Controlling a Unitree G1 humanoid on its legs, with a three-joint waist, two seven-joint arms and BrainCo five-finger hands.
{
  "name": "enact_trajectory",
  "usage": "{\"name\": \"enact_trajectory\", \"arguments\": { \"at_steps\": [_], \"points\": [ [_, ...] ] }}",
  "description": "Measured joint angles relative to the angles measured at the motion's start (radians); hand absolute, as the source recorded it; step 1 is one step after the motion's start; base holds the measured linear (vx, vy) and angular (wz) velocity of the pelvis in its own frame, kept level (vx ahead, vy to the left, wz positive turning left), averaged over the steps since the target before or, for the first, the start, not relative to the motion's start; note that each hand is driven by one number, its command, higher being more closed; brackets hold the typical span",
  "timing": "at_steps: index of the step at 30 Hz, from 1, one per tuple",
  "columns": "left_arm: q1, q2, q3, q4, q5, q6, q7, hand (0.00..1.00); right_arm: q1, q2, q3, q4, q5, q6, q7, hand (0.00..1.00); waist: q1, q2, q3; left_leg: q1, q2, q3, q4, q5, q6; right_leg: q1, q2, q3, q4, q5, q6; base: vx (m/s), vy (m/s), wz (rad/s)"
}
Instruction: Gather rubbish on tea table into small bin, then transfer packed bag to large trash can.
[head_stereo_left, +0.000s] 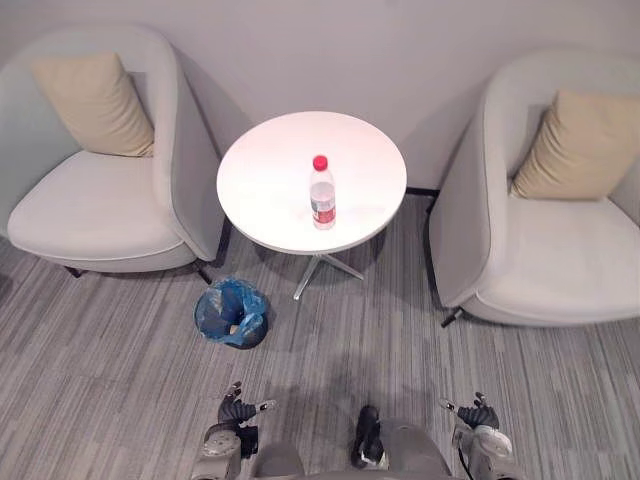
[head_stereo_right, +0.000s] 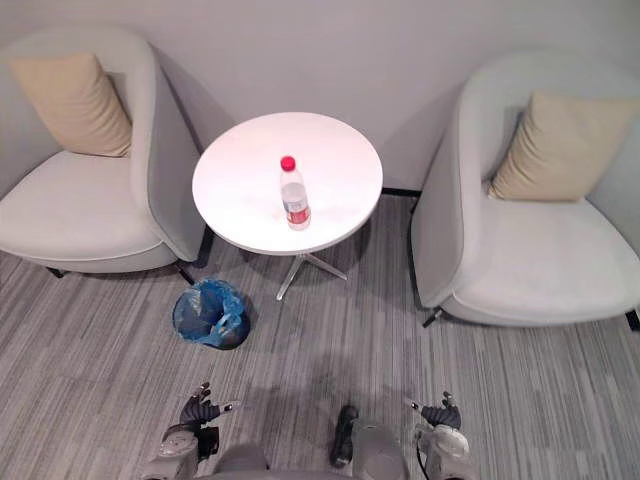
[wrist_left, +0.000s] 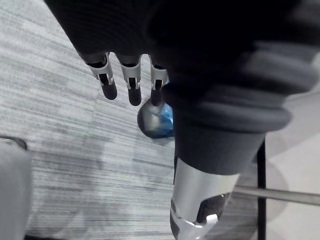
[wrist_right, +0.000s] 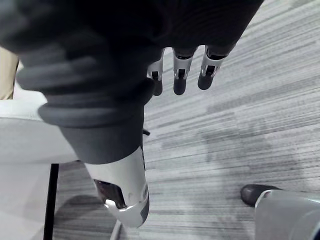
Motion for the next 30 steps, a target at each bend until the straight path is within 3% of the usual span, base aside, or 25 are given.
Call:
{"name": "enact_trajectory", "arguments": {
  "at_steps": [3,5,6,7,9,10,13,14,15,18,21,23,24,25,26,30],
  "points": [
    [-0.018,0.002,0.000,0.001,0.000,0.002,0.001,0.00,-0.020,-0.003,-0.012,0.000,0.007,0.000,-0.001,0.00,0.018,0.001,0.001,-0.040,-0.057,0.046,-0.273,0.000,0.016,0.040,-0.019,0.002,-0.041,0.012,0.014,0.33,0.088,0.00],
    [-0.020,0.001,-0.003,0.001,0.001,0.002,0.000,0.00,-0.022,-0.005,-0.024,-0.001,0.007,0.000,-0.005,0.00,0.017,0.004,0.002,-0.033,-0.108,0.055,-0.514,0.115,0.028,0.060,-0.042,0.004,-0.047,0.004,0.044,0.28,0.165,0.11],
    [-0.018,0.008,-0.003,0.006,0.001,0.002,0.001,0.00,-0.022,0.000,-0.027,0.007,0.007,0.001,-0.012,0.00,0.024,-0.008,0.005,-0.004,-0.135,0.078,-0.574,0.230,0.075,0.077,-0.055,0.021,-0.048,-0.017,0.078,0.31,0.160,0.26],
    [-0.027,0.015,-0.009,0.006,0.001,0.001,0.001,0.00,-0.019,-0.003,-0.019,0.006,0.007,0.002,-0.016,0.00,0.023,-0.019,0.003,0.014,-0.167,0.076,-0.606,0.241,0.085,0.089,-0.073,0.035,-0.076,-0.005,0.093,0.30,0.153,0.33],
    [-0.040,0.030,-0.014,0.005,0.001,0.001,0.001,0.00,-0.025,-0.006,-0.016,0.011,0.006,0.003,-0.018,0.00,0.029,-0.033,0.011,0.015,-0.196,0.075,-0.593,0.235,0.095,0.128,-0.089,0.050,-0.135,0.009,0.114,0.24,0.111,0.31],
    [-0.037,0.038,-0.014,0.006,0.002,0.002,0.001,0.00,-0.034,-0.006,-0.004,0.011,0.005,0.003,-0.018,0.00,0.043,-0.034,0.011,0.020,-0.202,0.082,-0.572,0.221,0.116,0.145,-0.096,0.063,-0.143,0.011,0.117,0.20,0.078,0.11],
    [-0.027,0.047,-0.013,0.013,0.003,0.002,0.001,0.00,-0.059,-0.006,0.005,0.015,-0.007,0.002,-0.016,0.00,0.046,-0.037,0.013,0.056,-0.211,0.093,-0.567,0.193,0.119,0.159,-0.116,0.076,-0.104,0.005,0.127,0.15,0.028,0.02],
    [-0.023,0.046,-0.014,0.029,0.003,0.002,0.000,0.00,-0.067,-0.007,0.005,0.017,-0.028,0.001,-0.015,0.00,0.044,-0.037,0.013,0.084,-0.216,0.103,-0.591,0.143,0.120,0.143,-0.128,0.100,-0.034,-0.022,0.169,0.09,0.050,-0.20],
    [-0.019,0.044,-0.014,0.042,0.003,0.003,0.000,0.00,-0.068,-0.008,0.009,0.019,-0.033,0.001,-0.015,0.00,0.046,-0.040,0.014,0.093,-0.221,0.104,-0.597,0.136,0.119,0.125,-0.139,0.109,0.008,-0.033,0.184,0.06,0.058,-0.34],
    [-0.003,0.056,-0.020,0.049,0.001,0.003,-0.005,0.00,-0.053,-0.011,0.023,0.028,-0.040,0.005,-0.013,0.00,0.038,-0.054,0.007,0.177,-0.261,0.122,-0.685,0.137,0.132,-0.065,-0.228,0.149,0.424,-0.006,0.232,0.06,0.065,-0.17],
    [0.005,0.069,-0.040,0.050,0.001,0.003,-0.005,0.00,-0.040,-0.010,0.052,0.056,-0.041,0.016,-0.009,0.00,0.013,-0.051,0.002,0.218,-0.263,0.101,-0.696,0.130,0.153,-0.136,-0.238,0.140,0.475,-0.075,0.181,0.16,0.036,0.20],
    [0.001,0.073,-0.038,0.050,0.001,0.002,-0.006,0.00,-0.041,-0.011,0.062,0.055,-0.041,0.016,0.000,0.00,-0.013,-0.047,0.000,0.219,-0.247,0.071,-0.690,0.140,0.140,-0.178,-0.194,0.149,0.329,-0.081,0.159,0.17,-0.056,0.50],
    [0.002,0.074,-0.038,0.049,0.002,0.001,-0.006,0.00,-0.040,-0.011,0.062,0.055,-0.040,0.016,0.003,0.00,-0.013,-0.047,-0.002,0.220,-0.244,0.066,-0.688,0.141,0.137,-0.181,-0.180,0.160,0.260,-0.068,0.154,0.19,-0.105,0.43],
    [0.005,0.077,-0.037,0.050,0.003,0.001,-0.007,0.00,-0.038,-0.010,0.062,0.055,-0.039,0.016,0.004,0.00,-0.008,-0.064,-0.010,0.218,-0.257,0.061,-0.680,0.137,0.120,-0.174,-0.162,0.184,0.110,0.033,0.129,0.20,-0.136,0.40],
    [0.003,0.064,-0.036,0.066,0.004,0.004,-0.009,0.00,-0.037,-0.025,0.060,0.060,-0.038,0.016,0.004,0.00,-0.011,-0.048,-0.012,0.221,-0.254,0.037,-0.672,0.124,0.099,-0.165,-0.153,0.183,0.094,0.091,0.107,0.19,-0.113,0.28],
    [0.014,0.044,-0.036,0.078,0.004,0.003,-0.017,0.00,-0.040,-0.044,0.060,0.054,-0.039,0.013,0.005,0.00,-0.012,-0.010,-0.036,0.246,-0.207,0.013,-0.710,0.132,0.076,-0.099,-0.102,0.154,-0.006,0.105,0.091,0.15,-0.133,0.09]
  ]
}}
